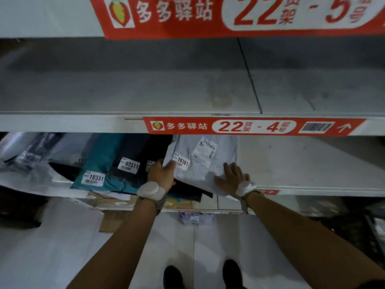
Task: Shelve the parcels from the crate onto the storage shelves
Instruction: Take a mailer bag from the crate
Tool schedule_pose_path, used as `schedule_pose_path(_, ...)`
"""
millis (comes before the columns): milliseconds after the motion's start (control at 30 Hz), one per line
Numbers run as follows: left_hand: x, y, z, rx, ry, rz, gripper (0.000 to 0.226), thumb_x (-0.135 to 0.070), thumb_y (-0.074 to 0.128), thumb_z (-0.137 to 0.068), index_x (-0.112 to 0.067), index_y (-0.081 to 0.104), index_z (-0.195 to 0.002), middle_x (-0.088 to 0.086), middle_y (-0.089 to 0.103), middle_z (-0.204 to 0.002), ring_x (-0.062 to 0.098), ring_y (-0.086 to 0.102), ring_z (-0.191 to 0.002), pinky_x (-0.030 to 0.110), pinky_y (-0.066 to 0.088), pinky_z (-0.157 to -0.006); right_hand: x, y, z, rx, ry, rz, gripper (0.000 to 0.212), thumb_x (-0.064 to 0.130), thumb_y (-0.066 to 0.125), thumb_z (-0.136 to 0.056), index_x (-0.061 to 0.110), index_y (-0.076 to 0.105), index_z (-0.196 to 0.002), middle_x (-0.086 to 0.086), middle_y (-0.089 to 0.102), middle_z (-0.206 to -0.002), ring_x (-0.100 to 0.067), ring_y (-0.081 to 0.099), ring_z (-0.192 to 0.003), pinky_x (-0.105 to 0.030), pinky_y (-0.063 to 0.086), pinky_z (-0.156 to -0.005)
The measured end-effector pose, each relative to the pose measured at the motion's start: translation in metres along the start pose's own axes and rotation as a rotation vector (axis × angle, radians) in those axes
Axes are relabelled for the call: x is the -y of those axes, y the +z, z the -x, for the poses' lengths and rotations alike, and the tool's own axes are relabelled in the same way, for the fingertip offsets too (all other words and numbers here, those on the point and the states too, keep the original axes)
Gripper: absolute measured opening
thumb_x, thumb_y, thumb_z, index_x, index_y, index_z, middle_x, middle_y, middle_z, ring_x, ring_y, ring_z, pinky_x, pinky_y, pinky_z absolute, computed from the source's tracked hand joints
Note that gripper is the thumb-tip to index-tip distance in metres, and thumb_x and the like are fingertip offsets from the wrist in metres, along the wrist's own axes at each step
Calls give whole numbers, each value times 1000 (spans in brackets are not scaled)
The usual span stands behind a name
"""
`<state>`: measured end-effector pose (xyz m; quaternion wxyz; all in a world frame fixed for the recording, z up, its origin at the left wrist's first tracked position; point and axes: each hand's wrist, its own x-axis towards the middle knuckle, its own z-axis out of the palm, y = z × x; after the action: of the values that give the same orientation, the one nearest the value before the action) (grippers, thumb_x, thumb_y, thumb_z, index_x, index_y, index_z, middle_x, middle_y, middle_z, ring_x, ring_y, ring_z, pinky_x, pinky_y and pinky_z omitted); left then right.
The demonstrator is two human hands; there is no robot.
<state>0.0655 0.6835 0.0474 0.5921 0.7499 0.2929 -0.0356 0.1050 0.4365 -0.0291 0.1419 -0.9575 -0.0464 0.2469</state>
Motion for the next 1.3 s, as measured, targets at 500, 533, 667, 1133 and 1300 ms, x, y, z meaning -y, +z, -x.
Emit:
schedule_pose_path(500,19,-56,-6,-167,425,-401,19,-37,70,-84,-22,59,-88,-6,62,-76,19,60,-68,36,52,-61,19,-11,-17,-23,-39,46,110,88,1,-68,26,6,-159,-2,4,-166,-24,5,-152,-50,12,-118)
schedule_pose_path(533,15,-53,-3,-216,464,-398,22,-33,71,-84,-22,57,-98,-5,62,-86,19,59,-74,36,51,-64,18,-10,-17,-30,-34,40,111,88,3,-67,25,5,-159,-2,5,-166,-24,5,-152,-49,12,-118)
schedule_pose_path(667,-5,-31,1,-272,783,-656,36,-28,70,-79,-21,60,-113,4,61,-114,28,55,-102,39,48,-77,11,-9,-20,-5,-47,45,125,97,-3,-55,27,1,-159,-2,1,-166,-24,1,-153,-51,10,-119)
schedule_pose_path(1133,21,35,-11,-62,746,-1248,60,-51,49,-71,-22,59,-123,6,56,-126,33,49,-123,50,32,-105,3,-10,-16,-37,-97,-18,87,70,34,-94,21,2,-158,-3,2,-166,-22,4,-153,-47,8,-120)
schedule_pose_path(1300,17,43,-8,-60,630,-1325,59,-49,47,-68,-26,52,-123,3,50,-127,31,45,-125,49,32,-106,-18,-19,-17,-16,-190,-74,94,82,25,-83,28,11,-158,-2,13,-165,-23,12,-152,-44,16,-123)
